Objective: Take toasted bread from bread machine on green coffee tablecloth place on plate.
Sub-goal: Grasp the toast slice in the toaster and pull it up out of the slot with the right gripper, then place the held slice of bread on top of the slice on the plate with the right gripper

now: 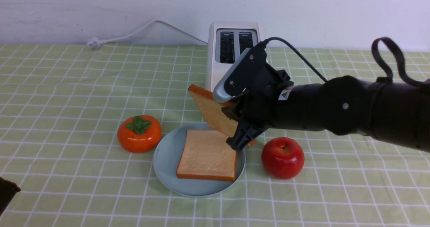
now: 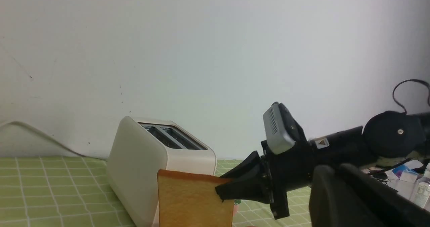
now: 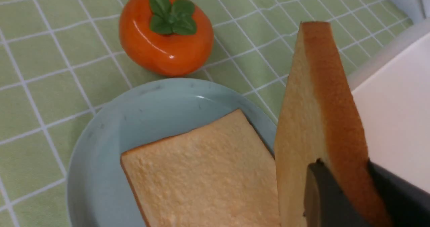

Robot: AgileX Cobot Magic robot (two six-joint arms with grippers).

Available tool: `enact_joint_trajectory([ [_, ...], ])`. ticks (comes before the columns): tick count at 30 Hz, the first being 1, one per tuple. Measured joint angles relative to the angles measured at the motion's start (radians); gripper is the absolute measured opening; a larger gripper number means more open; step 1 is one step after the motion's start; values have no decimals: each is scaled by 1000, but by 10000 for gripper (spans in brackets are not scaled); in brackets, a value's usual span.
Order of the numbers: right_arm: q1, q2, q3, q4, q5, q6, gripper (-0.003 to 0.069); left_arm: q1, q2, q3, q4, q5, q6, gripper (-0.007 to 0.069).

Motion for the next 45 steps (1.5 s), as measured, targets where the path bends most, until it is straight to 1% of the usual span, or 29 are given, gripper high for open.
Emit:
enact_joint_trajectory([
  [4, 0, 29, 0, 0, -9, -23, 122, 0, 0, 1, 0, 0, 0, 5],
  [13, 3, 41, 0, 0, -19, -26, 123, 0, 0, 1, 0, 0, 0, 5],
  [16, 12, 41, 0, 0, -20, -26, 146, 0, 0, 1, 0, 0, 0, 5],
  [18, 19, 41, 0, 0, -20, -26, 174, 0, 0, 1, 0, 0, 0, 5],
  [19, 20, 41, 0, 0, -20, -26, 174, 0, 0, 1, 0, 0, 0, 5],
  [20, 26, 42, 0, 0, -19, -26, 210, 0, 0, 1, 0, 0, 0, 5],
  [25, 38, 42, 0, 9, -12, -26, 335, 0, 0, 1, 0, 0, 0, 5],
  [29, 47, 42, 0, 55, 16, -26, 449, 0, 0, 1, 0, 0, 0, 5],
  [30, 48, 42, 0, 58, 18, -26, 455, 0, 0, 1, 0, 0, 0, 6],
  [31, 49, 42, 0, 77, 35, -26, 500, 0, 0, 1, 0, 0, 0, 8],
  [35, 50, 34, 0, 111, 66, -26, 585, 0, 0, 1, 0, 0, 0, 11],
  [39, 51, 3, 0, 135, 102, -26, 599, 0, 0, 1, 0, 1, 0, 15],
  [44, 52, -128, 0, 169, 202, -24, 569, 0, 0, 1, 0, 1, 0, 18],
  [45, 52, -178, 0, 182, 243, -22, 552, 0, 0, 1, 0, 1, 0, 19],
])
